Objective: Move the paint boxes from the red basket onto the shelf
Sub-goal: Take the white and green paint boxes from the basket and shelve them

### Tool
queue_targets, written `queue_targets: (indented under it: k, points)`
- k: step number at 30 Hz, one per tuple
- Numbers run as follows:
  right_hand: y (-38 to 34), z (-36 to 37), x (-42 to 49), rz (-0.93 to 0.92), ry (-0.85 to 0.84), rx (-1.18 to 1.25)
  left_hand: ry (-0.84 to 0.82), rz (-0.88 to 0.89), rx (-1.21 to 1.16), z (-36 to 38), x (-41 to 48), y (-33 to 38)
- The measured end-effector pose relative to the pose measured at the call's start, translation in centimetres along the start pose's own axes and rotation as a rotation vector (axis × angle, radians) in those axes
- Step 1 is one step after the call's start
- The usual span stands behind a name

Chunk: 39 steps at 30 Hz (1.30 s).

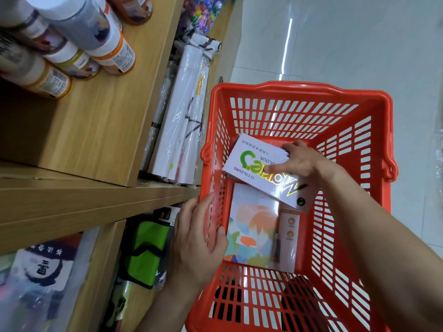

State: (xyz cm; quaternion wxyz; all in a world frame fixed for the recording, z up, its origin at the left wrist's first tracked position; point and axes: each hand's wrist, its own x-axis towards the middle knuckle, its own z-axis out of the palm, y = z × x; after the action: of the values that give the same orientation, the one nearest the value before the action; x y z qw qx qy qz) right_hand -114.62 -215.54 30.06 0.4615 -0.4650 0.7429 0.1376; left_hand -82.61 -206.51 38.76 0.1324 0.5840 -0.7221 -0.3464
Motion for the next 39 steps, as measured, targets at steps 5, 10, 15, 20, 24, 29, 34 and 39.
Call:
queue_targets:
  k: [5,10,15,20,24,29,34,39]
  points:
    - [0.1,0.3,0.0,0.027,0.041,-0.079,0.025,0.026,0.015,0.0,0.2,-0.1]
    - [0.0,-0.1,0.1,0.007,-0.017,-0.067,0.029,0.027,-0.001,0.0,0.2,-0.3]
    - [-0.3,0.0,-0.4,0.002,0.009,-0.051,0.028,0.026,0.006,-0.1,0.1,-0.3]
    - [-0.6,0.8,-3.2,-0.071,0.096,-0.157,0.036,0.032,0.0,-0.2,0.0,0.1]
    - [-1.4,3.1,-5.7,-0.13,0.192,-0.333,0.025,0.015,0.003,-0.2,0.1,0.1]
    - [-1.6,4.8,-6.8,-0.16,0.315,-0.297,0.024,0.021,0.02,-0.1,0.0,-0.1]
    - [-1.5,5.8,-7.4,-0.157,0.372,-0.306,0.018,0.025,0.026,0.1,-0.1,-0.4]
    - [-0.4,6.0,-9.3,-0.131,0.393,-0.16,0.032,0.042,0.051,0.1,-0.5,-0.5]
